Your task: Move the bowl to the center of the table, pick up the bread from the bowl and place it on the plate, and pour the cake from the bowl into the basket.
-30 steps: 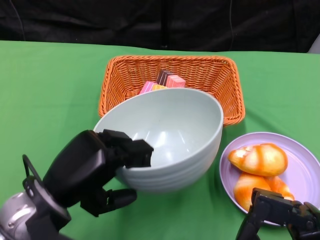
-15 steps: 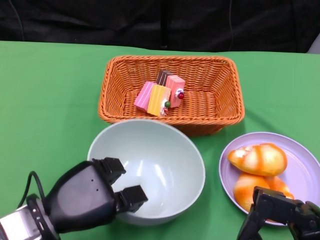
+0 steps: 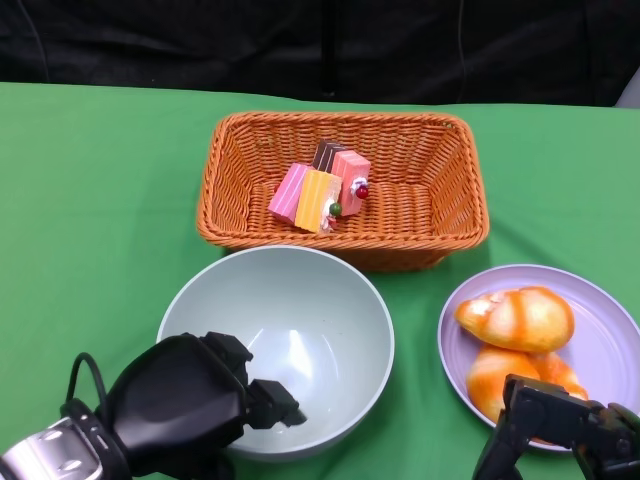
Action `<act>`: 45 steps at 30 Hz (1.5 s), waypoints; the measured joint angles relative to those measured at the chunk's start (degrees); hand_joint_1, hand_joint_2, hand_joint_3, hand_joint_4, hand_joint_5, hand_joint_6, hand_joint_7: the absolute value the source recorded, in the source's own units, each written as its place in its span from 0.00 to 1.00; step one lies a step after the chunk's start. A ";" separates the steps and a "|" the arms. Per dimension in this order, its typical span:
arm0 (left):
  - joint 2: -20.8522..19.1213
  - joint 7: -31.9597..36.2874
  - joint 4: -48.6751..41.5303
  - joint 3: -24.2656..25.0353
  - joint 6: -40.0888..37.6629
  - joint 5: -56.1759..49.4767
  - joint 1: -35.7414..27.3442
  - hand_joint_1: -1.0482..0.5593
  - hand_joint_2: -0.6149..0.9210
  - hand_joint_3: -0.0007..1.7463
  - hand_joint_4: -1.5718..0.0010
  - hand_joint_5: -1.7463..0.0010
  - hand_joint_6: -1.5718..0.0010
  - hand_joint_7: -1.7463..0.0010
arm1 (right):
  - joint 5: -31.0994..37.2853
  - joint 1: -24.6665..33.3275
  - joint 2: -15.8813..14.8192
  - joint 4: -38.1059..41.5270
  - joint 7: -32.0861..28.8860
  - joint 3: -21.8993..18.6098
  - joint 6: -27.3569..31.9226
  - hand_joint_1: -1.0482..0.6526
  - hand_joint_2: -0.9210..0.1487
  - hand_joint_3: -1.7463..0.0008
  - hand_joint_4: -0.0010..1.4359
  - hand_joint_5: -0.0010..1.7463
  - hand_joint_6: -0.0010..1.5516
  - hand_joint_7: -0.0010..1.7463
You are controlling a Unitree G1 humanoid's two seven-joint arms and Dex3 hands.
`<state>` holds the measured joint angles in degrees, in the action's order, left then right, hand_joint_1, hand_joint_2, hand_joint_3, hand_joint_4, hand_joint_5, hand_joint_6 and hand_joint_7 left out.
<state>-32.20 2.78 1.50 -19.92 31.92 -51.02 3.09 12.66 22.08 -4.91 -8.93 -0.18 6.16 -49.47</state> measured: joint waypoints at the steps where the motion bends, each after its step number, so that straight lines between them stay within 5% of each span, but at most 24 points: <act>1: 0.00 -0.50 0.14 0.41 0.17 2.33 -0.26 0.33 1.00 0.10 0.67 0.61 0.57 0.98 | -0.06 -0.03 -0.05 0.00 0.19 0.10 0.17 0.53 0.71 0.01 0.59 1.00 0.52 0.83; 13: 6.21 -2.96 2.11 5.09 3.86 30.01 -5.63 0.38 1.00 0.09 0.62 0.40 0.45 0.91 | -4.63 -1.34 -2.42 -1.61 5.77 2.11 6.68 0.55 0.70 0.01 0.56 0.99 0.54 0.79; 16: 9.37 -5.58 4.16 5.28 3.62 41.25 -7.48 0.44 1.00 0.07 0.59 0.34 0.45 0.78 | -4.67 -1.84 -2.45 -2.33 6.82 2.70 9.01 0.55 0.69 0.04 0.58 0.96 0.55 0.73; 18: 11.91 -6.91 6.07 5.48 2.44 48.05 -8.99 0.47 0.96 0.16 0.58 0.26 0.55 0.52 | -4.69 -1.96 -2.42 -3.58 7.37 2.97 11.24 0.56 0.68 0.05 0.59 0.95 0.56 0.72; 20: 13.91 -7.69 7.91 5.86 0.68 51.72 -10.45 0.51 0.77 0.50 0.57 0.20 0.57 0.37 | -5.00 -2.30 -2.36 -4.53 7.71 3.16 13.37 0.56 0.68 0.05 0.61 0.94 0.56 0.74; 24: 17.20 -8.11 12.25 6.94 -2.54 54.52 -13.60 0.59 0.61 0.82 0.52 0.11 0.55 0.25 | -5.75 -3.13 -2.16 -5.46 8.17 3.59 15.95 0.56 0.67 0.05 0.61 0.95 0.56 0.76; 30: 20.82 -8.11 18.08 7.54 -6.10 55.58 -19.64 0.62 0.59 0.92 0.42 0.00 0.51 0.09 | -6.08 -4.71 -1.42 -5.66 8.38 5.07 17.57 0.57 0.68 0.04 0.60 0.95 0.55 0.78; 45: 21.95 -11.42 16.80 9.94 -3.66 54.71 -25.94 0.55 0.58 0.97 0.34 0.00 0.45 0.03 | -4.33 -6.21 0.44 -3.00 6.76 6.20 15.79 0.55 0.70 0.01 0.59 0.97 0.54 0.79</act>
<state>-10.25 -8.65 18.30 -9.98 28.26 3.69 -22.85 8.33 15.87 -4.47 -11.93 6.58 12.36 -33.68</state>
